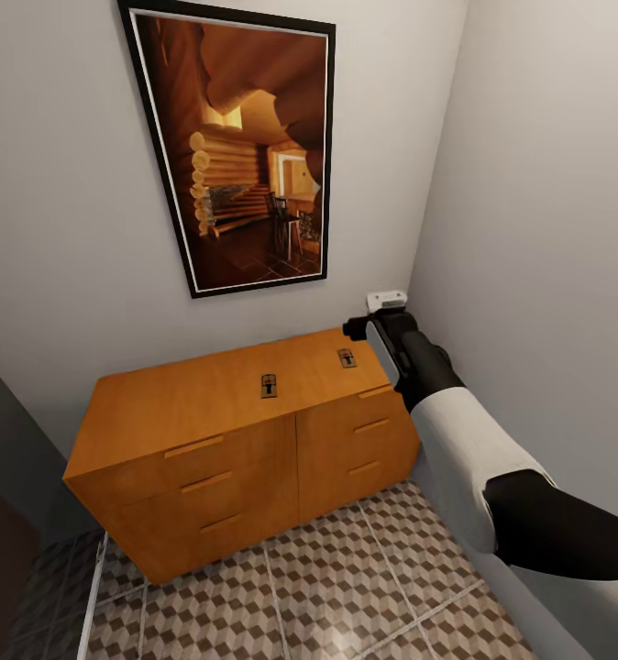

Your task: Take the four mousetraps from the cabinet in the bathroom and place them on the bathroom floor. Make sure all four end up on the same floor surface, and ensure that at least two of them are either under or directly next to the same bathroom sink.

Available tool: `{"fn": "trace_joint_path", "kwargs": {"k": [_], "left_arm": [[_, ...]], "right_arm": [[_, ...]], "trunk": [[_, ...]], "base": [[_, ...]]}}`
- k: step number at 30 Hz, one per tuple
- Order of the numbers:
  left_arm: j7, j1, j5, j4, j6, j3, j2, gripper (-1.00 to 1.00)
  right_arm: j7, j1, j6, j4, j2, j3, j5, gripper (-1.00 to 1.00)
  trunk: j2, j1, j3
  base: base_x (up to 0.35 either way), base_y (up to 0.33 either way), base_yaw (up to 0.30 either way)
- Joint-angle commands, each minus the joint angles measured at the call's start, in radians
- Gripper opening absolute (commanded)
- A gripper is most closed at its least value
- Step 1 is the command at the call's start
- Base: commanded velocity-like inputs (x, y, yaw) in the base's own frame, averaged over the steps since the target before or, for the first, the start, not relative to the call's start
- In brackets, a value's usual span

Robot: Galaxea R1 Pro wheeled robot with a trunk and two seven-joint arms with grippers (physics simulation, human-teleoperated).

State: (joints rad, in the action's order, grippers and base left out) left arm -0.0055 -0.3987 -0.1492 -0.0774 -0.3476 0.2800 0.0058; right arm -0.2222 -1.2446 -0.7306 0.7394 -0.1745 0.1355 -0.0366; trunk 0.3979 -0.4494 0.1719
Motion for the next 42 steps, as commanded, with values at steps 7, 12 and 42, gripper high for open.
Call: {"fn": "trace_joint_path", "kwargs": {"k": [7, 12, 42], "left_arm": [[-0.001, -0.002, -0.009, -0.004, -0.007, 0.008, -0.001, 1.0], [-0.001, -0.002, -0.009, -0.004, -0.007, 0.009, -0.001, 1.0], [0.008, -0.002, -0.009, -0.005, 0.043, 0.008, 0.002, 1.0]], "right_arm": [[0.013, -0.001, 0.01, -0.017, 0.0, 0.004, -0.006, 1.0], [0.026, -0.001, 0.007, -0.02, 0.0, 0.004, -0.006, 1.0], [0.04, 0.001, 0.013, -0.046, 0.0, 0.003, -0.004, 1.0]], "trunk": [[0.002, -0.001, 0.002], [0.002, -0.001, 0.002], [0.002, -0.001, 0.043]], "base": [[0.0, 0.0, 0.0], [0.0, 0.0, 0.0], [0.0, 0.0, 0.0]]}}
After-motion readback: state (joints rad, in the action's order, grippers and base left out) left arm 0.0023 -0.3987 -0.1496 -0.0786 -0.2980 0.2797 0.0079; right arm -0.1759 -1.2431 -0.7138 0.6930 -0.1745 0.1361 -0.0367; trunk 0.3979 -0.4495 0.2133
